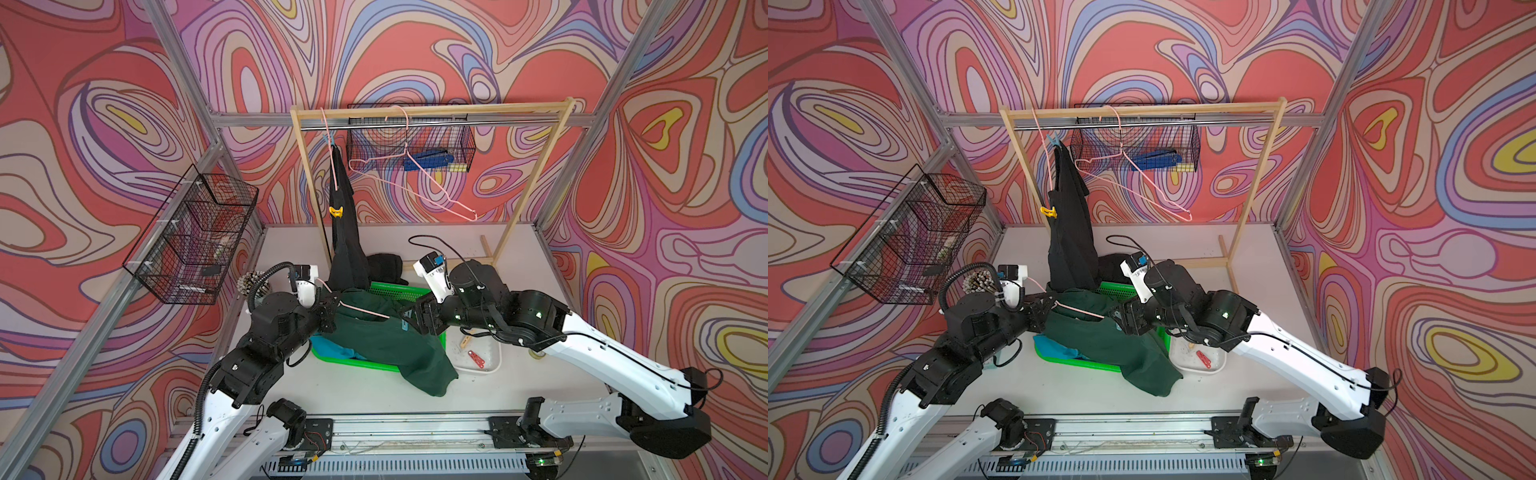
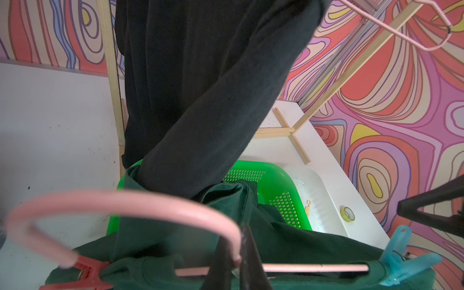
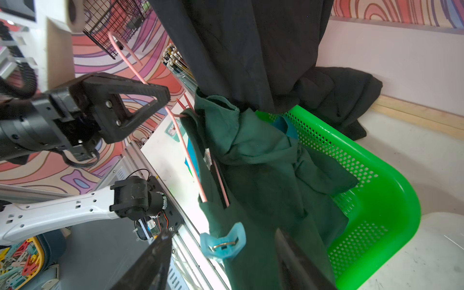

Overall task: Remove the clothespins securing t-shirts to the hanger
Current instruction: Remove the clothespin from the hanger.

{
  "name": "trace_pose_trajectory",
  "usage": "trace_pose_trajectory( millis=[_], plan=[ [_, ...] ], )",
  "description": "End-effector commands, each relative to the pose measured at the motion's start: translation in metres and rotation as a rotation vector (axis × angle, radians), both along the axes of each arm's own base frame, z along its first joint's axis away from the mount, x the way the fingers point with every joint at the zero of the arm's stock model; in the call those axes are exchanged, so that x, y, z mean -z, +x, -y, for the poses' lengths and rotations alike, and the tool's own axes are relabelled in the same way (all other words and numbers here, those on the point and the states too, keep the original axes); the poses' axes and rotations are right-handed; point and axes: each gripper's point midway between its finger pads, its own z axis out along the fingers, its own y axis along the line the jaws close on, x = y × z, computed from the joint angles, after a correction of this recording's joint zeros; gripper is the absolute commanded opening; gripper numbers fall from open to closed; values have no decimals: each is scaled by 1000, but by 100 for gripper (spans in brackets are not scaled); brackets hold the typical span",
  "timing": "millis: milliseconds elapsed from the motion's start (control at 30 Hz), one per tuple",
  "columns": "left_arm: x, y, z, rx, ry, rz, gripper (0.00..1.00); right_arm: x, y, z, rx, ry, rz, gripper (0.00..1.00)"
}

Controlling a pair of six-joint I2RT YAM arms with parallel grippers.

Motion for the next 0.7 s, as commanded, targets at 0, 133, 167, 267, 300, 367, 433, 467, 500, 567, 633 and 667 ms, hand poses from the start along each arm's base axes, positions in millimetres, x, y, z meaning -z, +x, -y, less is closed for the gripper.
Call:
trace_pose_trajectory(
  millis=[0, 133, 167, 267, 300, 367, 433, 467, 500, 567, 633, 667],
  plan=[
    [-1, -4, 1, -2, -48, -9, 0, 16, 3, -5, 0, -30, -18, 64],
    [0, -4, -1, -8, -43, -17, 0, 17, 1, -10, -21, -2, -15, 58],
    [-1, -4, 0, -6, -44, -16, 0, 17, 1, -11, -22, 2, -13, 57],
    [-1, -4, -1, -7, -39, -20, 0, 17, -1, -12, -34, 14, -13, 51],
    [-1, -4, -1, -8, -38, -20, 0, 17, -1, -12, -38, 18, -13, 50],
    [-1, -3, -1, -12, -38, -20, 0, 17, -2, -14, -43, 24, -14, 45],
    [0, -3, -2, -15, -35, -22, 0, 18, -2, -14, -43, 24, -15, 40],
    [1, -2, -1, -13, -34, -25, 0, 17, -2, -13, -41, 25, -13, 37],
    [1, -2, -1, -15, -34, -28, 0, 16, -1, -14, -41, 29, -11, 33],
    [2, -2, 0, -12, -34, -29, 0, 13, -2, -15, -45, 45, -2, 27],
    [3, -2, 0, -10, -33, -31, 0, 11, -2, -15, -47, 63, 7, 20],
    [3, -1, 0, -9, -30, -31, 0, 10, -2, -14, -47, 68, 10, 18]
  ],
)
